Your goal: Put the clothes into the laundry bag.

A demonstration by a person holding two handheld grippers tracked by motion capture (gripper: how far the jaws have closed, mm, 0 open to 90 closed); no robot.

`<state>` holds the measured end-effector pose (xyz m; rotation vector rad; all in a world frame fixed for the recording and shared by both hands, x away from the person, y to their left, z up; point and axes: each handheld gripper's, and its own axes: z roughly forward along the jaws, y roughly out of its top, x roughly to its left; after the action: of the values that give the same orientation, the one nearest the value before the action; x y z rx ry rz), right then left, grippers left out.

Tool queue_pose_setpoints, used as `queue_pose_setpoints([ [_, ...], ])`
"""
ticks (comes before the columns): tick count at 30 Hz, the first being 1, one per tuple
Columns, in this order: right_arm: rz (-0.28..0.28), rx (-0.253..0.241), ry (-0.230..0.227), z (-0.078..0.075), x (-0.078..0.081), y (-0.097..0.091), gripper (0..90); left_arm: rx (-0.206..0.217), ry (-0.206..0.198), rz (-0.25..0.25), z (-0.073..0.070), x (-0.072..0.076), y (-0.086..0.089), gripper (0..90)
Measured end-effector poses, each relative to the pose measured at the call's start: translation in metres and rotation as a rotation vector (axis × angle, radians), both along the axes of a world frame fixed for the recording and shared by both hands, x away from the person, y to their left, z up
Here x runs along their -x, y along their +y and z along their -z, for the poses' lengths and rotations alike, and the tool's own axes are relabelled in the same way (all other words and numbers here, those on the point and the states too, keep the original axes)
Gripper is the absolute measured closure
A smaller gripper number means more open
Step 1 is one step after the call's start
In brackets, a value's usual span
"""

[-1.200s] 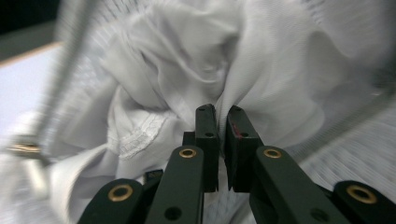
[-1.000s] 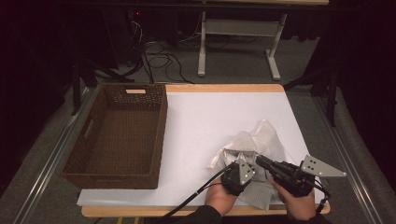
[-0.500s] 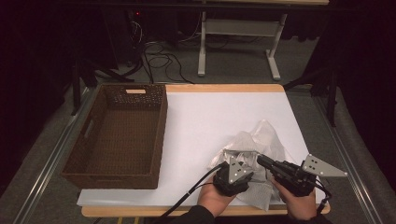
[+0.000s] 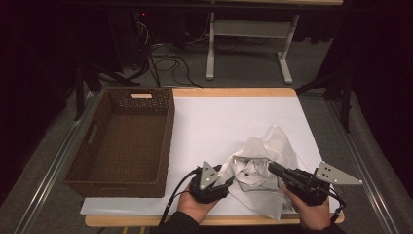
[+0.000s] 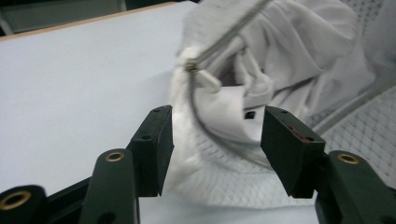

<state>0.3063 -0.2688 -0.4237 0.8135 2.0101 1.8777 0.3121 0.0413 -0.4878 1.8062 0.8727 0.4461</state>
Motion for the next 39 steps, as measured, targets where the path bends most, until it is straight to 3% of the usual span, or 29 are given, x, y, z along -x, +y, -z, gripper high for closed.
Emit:
queue_pose_setpoints([
  [4, 0.001, -0.001, 0.002, 0.0, 0.0, 0.0, 90.0, -0.034, -0.018, -0.039, 0.0, -0.004, 0.008, 40.7],
  [6, 0.0, 0.001, 0.003, 0.0, 0.0, 0.0, 90.0, -0.037, 0.008, -0.039, 0.005, -0.008, 0.006, 40.1],
  [10, 0.003, 0.004, 0.001, 0.0, 0.001, -0.001, 90.0, -0.113, 0.018, -0.022, 0.013, -0.012, -0.002, 42.0],
  [14, 0.005, 0.009, 0.004, 0.001, 0.001, -0.002, 90.0, -0.109, 0.066, -0.015, 0.019, -0.023, -0.007, 47.5],
  [17, 0.002, 0.014, 0.012, 0.002, 0.001, -0.002, 90.0, -0.093, 0.085, 0.005, 0.021, -0.029, -0.007, 57.9],
  [19, 0.001, 0.023, 0.015, 0.004, 0.002, -0.001, 90.0, -0.078, 0.089, -0.008, 0.019, -0.03, -0.006, 77.7],
  [20, 0.0, 0.03, 0.023, 0.005, 0.002, -0.001, 90.0, -0.071, 0.087, -0.017, 0.017, -0.03, -0.005, 83.4],
  [23, -0.009, 0.048, 0.033, 0.009, 0.005, 0.002, 90.0, -0.045, 0.088, -0.036, 0.01, -0.029, 0.004, 86.1],
  [26, -0.033, 0.095, 0.06, 0.019, 0.007, 0.007, 90.0, -0.037, 0.094, -0.045, 0.007, -0.025, 0.012, 86.2],
  [29, -0.061, 0.142, 0.118, 0.032, 0.007, 0.016, 90.0, -0.042, 0.114, -0.049, 0.007, -0.021, 0.021, 86.0],
  [32, -0.083, 0.238, 0.174, 0.051, 0.007, 0.031, 90.0, -0.059, 0.126, -0.06, 0.007, -0.018, 0.025, 85.9],
  [34, -0.077, 0.315, 0.199, 0.061, 0.005, 0.038, 90.0, -0.064, 0.131, -0.062, 0.008, -0.017, 0.029, 85.8],
  [39, -0.035, 0.416, 0.271, 0.078, -0.005, 0.04, 90.0, -0.092, 0.152, -0.069, 0.012, -0.018, 0.029, 84.4],
])
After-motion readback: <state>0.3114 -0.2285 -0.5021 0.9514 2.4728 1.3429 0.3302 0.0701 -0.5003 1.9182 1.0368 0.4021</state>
